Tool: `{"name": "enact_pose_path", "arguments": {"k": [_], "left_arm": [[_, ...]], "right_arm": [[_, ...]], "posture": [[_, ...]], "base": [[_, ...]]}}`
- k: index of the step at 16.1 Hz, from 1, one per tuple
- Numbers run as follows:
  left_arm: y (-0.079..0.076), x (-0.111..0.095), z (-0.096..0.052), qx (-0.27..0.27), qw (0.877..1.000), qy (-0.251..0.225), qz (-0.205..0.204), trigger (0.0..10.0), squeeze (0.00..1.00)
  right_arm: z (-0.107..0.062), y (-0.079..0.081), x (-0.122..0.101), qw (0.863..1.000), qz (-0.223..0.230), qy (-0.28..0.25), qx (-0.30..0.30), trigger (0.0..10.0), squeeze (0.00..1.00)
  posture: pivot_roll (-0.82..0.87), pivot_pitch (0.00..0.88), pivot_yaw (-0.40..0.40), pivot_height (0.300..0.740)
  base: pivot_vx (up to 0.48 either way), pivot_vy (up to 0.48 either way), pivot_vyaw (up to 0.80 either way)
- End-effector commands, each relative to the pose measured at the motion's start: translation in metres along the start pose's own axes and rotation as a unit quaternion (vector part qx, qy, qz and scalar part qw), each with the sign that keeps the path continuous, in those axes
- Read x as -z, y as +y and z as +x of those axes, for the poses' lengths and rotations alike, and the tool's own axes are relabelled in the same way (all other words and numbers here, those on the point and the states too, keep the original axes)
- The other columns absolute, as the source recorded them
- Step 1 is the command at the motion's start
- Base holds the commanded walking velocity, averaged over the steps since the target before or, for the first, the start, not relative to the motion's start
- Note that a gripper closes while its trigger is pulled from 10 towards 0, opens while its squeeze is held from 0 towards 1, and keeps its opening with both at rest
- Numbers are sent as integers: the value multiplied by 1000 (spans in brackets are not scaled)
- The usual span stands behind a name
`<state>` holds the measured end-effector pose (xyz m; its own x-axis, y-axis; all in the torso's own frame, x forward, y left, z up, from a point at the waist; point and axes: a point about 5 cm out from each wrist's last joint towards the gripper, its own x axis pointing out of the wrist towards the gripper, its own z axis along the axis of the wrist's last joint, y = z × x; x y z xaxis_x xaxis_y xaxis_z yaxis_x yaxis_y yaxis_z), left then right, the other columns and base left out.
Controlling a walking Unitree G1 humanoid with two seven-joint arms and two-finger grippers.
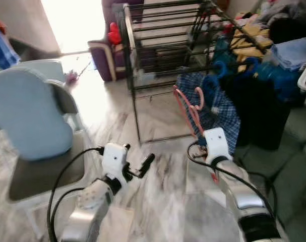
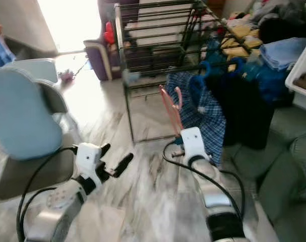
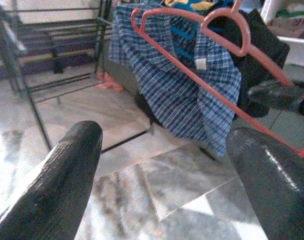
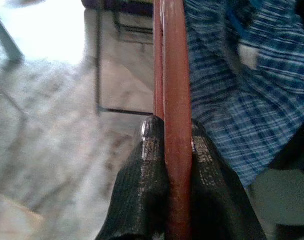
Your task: Hang hanger
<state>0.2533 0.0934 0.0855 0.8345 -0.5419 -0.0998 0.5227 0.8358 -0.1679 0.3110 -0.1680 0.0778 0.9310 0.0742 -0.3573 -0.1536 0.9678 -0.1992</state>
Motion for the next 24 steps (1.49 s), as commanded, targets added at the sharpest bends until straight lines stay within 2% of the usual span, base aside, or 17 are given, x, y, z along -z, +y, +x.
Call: {"name": "enact_pose_path", "arguments": {"k": [1,3,14,24], "left_arm": [[5,-3,-2,0,1000,-1,13,10000,0],[5,-3,-2,0,1000,2,12,10000,0],[4,0,-3,-3,1000,9,7,10000,0],[0,-1,-2,7,1000,5,1,10000,0]], "right_arm": [[2,4,-12,1000,2,-22,-5,10000,0],[3,7,-11,1000,0,-17,-10,10000,0],[2,14,-4,1000,-1,-2,-29,10000,0],[6,15,-3,999,-2,18,-39,10000,0]], "posture": [[-134,0,47,736],[-133,0,48,736],[-131,0,48,736],[-129,0,48,736]], "base": [[450,0,0],[450,0,0],[336,340,0],[0,0,0]]}}
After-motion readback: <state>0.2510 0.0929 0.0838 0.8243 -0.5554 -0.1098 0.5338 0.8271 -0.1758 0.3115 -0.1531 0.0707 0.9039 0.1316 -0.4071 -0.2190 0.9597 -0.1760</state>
